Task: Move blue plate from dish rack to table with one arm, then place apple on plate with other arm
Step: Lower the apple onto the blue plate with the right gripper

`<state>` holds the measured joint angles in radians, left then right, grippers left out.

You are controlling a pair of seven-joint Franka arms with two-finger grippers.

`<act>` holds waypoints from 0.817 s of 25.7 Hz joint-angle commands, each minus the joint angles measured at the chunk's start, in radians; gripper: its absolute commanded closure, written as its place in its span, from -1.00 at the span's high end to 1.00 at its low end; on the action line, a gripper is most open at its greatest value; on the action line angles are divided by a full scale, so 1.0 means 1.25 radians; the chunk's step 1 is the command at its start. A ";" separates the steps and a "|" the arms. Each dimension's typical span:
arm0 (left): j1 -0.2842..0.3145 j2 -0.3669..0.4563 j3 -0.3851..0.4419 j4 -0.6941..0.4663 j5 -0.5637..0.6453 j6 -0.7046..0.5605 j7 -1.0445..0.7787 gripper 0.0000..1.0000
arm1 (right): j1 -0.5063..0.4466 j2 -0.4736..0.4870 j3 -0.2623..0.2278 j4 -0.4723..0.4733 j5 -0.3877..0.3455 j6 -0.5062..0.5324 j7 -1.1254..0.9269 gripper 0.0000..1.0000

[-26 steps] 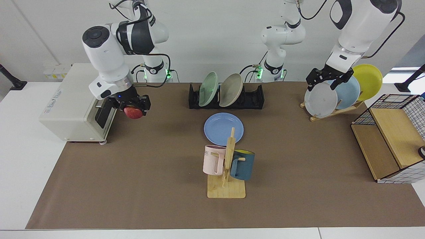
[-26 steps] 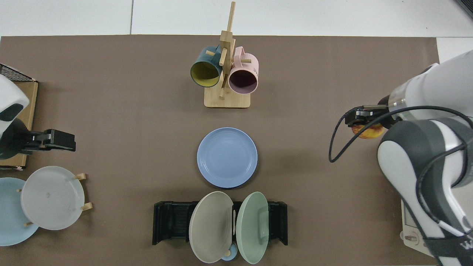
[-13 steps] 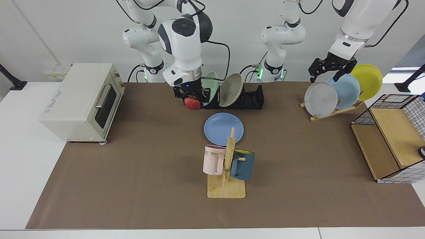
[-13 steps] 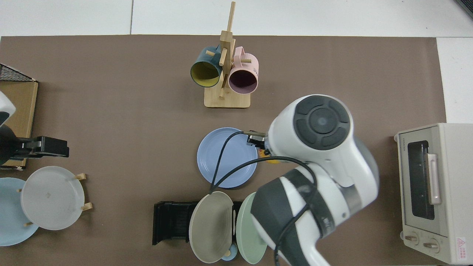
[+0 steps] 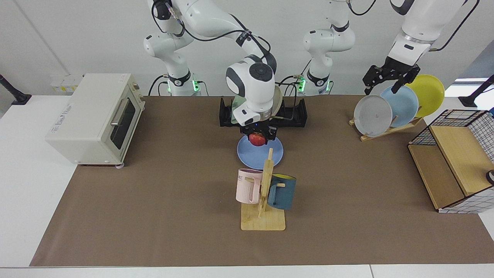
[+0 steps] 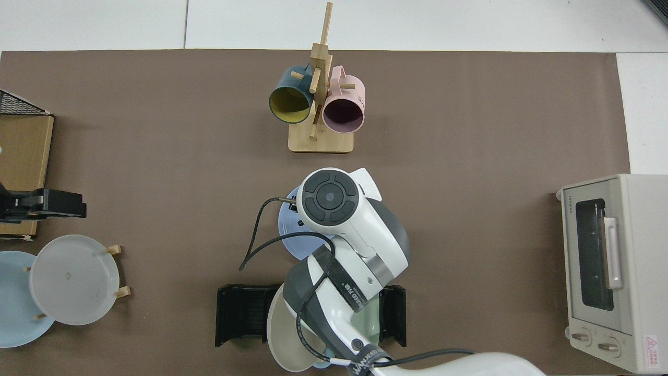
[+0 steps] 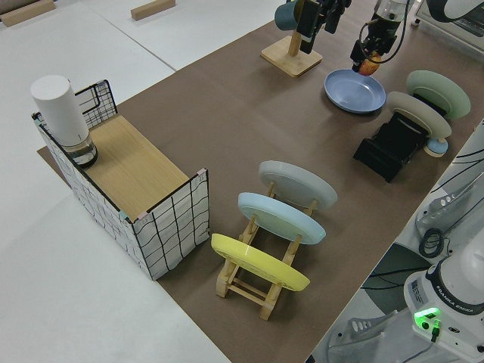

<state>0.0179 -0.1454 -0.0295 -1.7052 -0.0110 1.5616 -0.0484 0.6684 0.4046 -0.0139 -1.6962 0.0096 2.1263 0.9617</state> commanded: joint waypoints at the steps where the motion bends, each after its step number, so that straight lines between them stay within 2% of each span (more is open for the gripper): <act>1: 0.003 -0.003 -0.003 0.009 0.010 -0.012 -0.002 1.00 | -0.003 0.020 -0.006 -0.031 0.001 0.068 0.017 -1.00; 8: 0.005 -0.004 0.001 0.009 0.011 -0.028 -0.001 1.00 | 0.002 0.047 -0.005 -0.049 0.006 0.098 0.018 -1.00; 12: 0.004 -0.004 0.000 0.008 0.011 -0.014 0.003 1.00 | 0.002 0.045 -0.005 -0.058 0.040 0.098 0.010 -1.00; 13: 0.004 -0.004 -0.001 0.008 0.010 -0.012 0.006 1.00 | 0.002 0.046 -0.005 -0.056 0.050 0.098 0.014 -0.85; 14: 0.004 -0.004 -0.001 0.008 0.008 -0.012 0.009 1.00 | 0.002 0.046 -0.005 -0.056 0.066 0.097 0.017 -0.49; 15: 0.003 -0.004 -0.001 0.007 0.008 -0.012 0.008 1.00 | 0.002 0.046 -0.006 -0.056 0.089 0.092 0.016 -0.05; 16: 0.000 -0.004 -0.002 0.004 0.008 -0.017 0.006 1.00 | 0.002 0.045 -0.006 -0.058 0.101 0.087 0.009 0.72; 17: -0.001 -0.005 -0.002 0.004 0.008 -0.026 0.002 1.00 | 0.003 0.041 -0.006 -0.060 0.102 0.080 0.005 0.99; 21: -0.001 -0.010 -0.002 0.004 0.009 -0.045 0.006 1.00 | -0.005 0.037 -0.010 -0.047 0.092 0.045 -0.027 1.00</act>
<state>0.0190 -0.1465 -0.0309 -1.7036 -0.0109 1.5451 -0.0478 0.6696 0.4732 -0.0205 -1.7513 0.1090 2.2169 0.9614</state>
